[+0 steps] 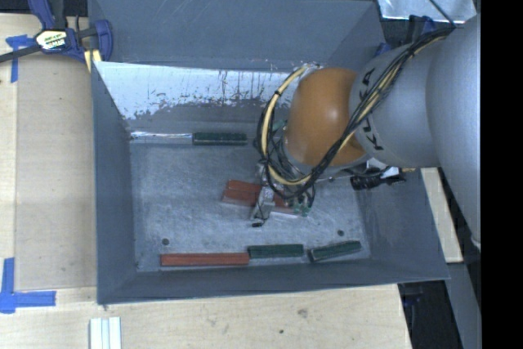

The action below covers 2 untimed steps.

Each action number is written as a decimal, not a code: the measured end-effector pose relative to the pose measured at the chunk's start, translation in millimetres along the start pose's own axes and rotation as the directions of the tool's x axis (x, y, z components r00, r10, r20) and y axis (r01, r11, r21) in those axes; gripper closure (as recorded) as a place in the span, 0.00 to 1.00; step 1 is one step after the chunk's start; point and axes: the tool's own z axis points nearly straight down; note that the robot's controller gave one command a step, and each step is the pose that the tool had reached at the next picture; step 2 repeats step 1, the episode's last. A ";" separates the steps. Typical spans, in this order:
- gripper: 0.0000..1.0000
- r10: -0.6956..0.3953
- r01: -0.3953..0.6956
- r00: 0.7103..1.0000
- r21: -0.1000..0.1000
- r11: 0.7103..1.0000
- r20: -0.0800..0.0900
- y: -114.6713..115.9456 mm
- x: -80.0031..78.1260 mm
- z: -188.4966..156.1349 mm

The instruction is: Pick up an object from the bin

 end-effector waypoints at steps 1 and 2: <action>1.00 -0.290 0.290 0.957 0.002 0.957 0.002 -45.5 45.1 -194.7; 1.00 -0.290 0.290 0.957 0.002 0.957 0.002 -45.5 45.1 -194.7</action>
Offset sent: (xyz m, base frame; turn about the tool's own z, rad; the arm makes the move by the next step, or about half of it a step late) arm -0.0559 -0.0348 0.1908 -0.2951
